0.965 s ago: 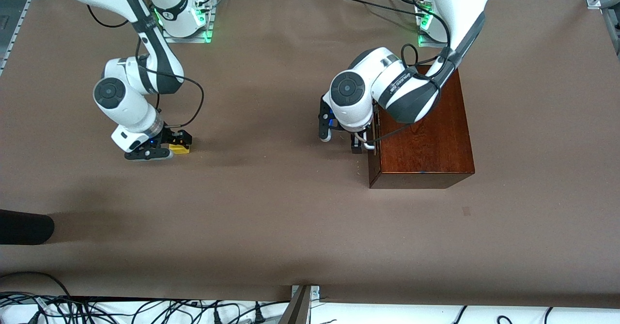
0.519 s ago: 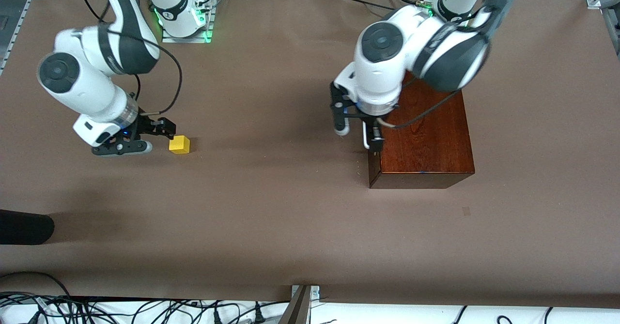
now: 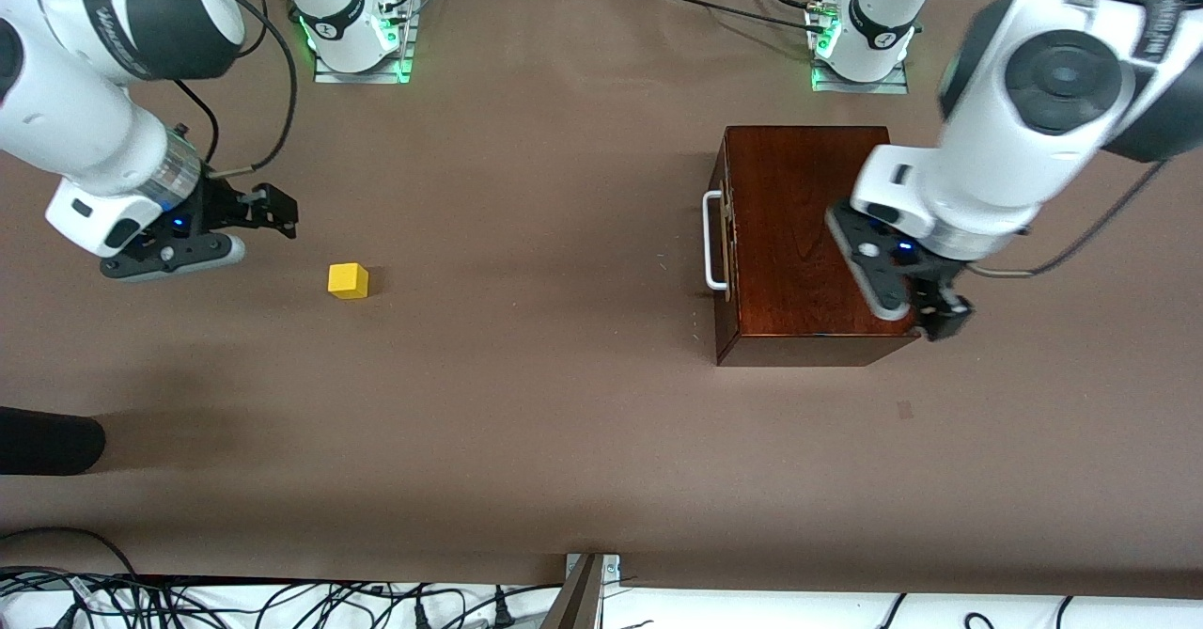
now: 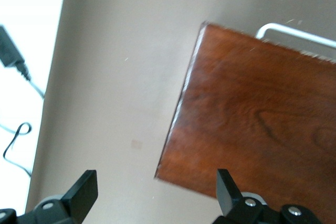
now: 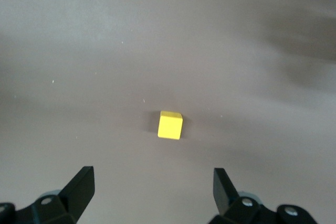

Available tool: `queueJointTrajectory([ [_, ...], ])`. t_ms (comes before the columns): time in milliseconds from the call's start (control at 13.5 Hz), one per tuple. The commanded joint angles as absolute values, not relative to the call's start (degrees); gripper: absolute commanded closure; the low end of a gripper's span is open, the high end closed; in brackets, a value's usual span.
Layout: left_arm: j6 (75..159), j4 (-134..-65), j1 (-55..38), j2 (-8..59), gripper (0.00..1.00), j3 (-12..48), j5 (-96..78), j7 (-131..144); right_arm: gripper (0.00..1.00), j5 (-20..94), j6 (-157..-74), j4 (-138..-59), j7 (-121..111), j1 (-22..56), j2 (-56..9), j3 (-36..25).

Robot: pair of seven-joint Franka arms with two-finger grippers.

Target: Open drawer, take yellow block, close drawer

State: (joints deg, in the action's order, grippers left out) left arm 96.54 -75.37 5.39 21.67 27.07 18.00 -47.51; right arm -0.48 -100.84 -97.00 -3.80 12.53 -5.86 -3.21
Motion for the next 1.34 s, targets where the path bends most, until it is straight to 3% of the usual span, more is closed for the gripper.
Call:
queueJointTrajectory([
  [0, 95.5, -72.3, 7.9, 23.9, 0.0, 26.3, 17.1, -47.9, 0.0, 0.5, -97.7, -95.9, -7.6, 9.7, -3.8, -1.8],
  [445, 99.6, -72.4, 8.1, 27.0, 0.0, 20.4, 17.7, -45.2, 0.0, 1.1, -89.4, -93.4, -8.7, 7.2, -0.5, -0.6],
  [1261, 93.2, -76.1, 10.7, 21.9, 0.0, 20.4, 9.0, -14.5, 0.0, 1.9, -88.3, -93.8, -8.3, 7.2, 0.4, -2.3],
])
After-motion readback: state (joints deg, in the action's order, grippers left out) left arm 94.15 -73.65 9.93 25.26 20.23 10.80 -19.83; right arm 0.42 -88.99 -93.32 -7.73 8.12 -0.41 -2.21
